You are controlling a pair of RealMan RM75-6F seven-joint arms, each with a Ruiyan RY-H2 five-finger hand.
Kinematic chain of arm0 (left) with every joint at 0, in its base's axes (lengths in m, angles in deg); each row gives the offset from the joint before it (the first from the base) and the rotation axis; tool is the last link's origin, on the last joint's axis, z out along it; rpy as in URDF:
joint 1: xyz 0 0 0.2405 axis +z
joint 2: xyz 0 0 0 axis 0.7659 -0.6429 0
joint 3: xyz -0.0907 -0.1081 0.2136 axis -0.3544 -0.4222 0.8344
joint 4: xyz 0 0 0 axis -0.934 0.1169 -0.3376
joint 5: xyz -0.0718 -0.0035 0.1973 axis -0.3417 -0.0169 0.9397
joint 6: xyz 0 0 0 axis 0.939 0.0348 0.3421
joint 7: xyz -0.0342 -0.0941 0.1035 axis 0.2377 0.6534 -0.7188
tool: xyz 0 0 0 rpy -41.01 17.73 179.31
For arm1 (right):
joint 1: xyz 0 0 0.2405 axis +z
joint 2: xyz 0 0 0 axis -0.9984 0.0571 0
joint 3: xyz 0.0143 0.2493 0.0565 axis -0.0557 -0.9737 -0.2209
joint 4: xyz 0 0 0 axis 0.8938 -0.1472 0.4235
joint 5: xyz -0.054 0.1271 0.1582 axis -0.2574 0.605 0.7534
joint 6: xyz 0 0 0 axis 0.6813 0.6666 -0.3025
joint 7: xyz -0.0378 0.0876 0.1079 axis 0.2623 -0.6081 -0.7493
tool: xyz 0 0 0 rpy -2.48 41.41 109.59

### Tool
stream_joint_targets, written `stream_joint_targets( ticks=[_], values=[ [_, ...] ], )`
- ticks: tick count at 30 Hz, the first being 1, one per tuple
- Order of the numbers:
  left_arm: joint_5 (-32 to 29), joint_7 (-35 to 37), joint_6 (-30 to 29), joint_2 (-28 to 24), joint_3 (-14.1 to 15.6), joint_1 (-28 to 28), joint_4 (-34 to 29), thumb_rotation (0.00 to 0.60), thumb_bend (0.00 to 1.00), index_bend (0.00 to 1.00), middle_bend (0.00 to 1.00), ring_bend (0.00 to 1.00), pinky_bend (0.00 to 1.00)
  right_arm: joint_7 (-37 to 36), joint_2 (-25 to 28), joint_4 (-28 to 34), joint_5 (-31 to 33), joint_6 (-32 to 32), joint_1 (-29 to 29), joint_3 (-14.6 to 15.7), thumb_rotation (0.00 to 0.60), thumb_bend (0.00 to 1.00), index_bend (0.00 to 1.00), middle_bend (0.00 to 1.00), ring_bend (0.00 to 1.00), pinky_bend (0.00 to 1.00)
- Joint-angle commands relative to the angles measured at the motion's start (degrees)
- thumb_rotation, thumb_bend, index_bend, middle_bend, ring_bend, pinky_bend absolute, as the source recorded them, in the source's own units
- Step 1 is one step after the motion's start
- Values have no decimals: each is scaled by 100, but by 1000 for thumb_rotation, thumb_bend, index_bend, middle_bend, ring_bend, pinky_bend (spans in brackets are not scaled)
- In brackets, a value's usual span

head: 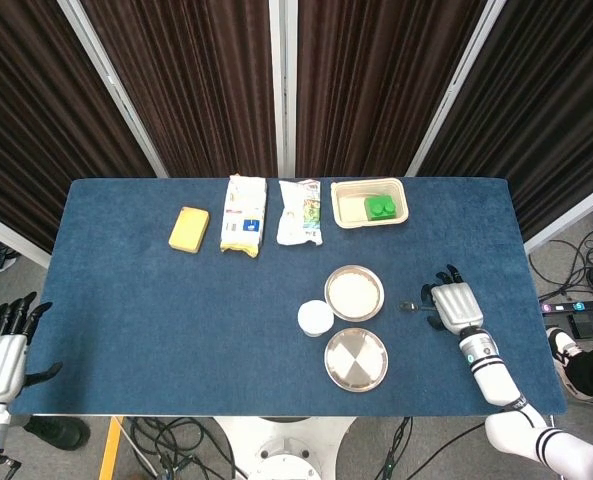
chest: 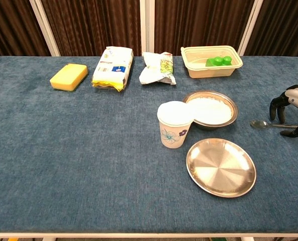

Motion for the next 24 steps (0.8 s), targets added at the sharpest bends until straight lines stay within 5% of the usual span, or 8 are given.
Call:
stream_joint_targets(
  ticks=[1, 24],
  values=[
    [-6, 8, 8, -2, 4, 2, 4, 600, 87, 216, 137, 71, 48, -57, -22, -51, -5, 14, 17, 2, 600, 185, 465, 488, 161, 45],
    [-54, 55, 73, 9, -2, -14, 31, 600, 88, 217, 137, 71, 48, -190, -9, -95, 94, 238, 108, 26, 600, 287, 493, 516, 174, 46]
  ],
)
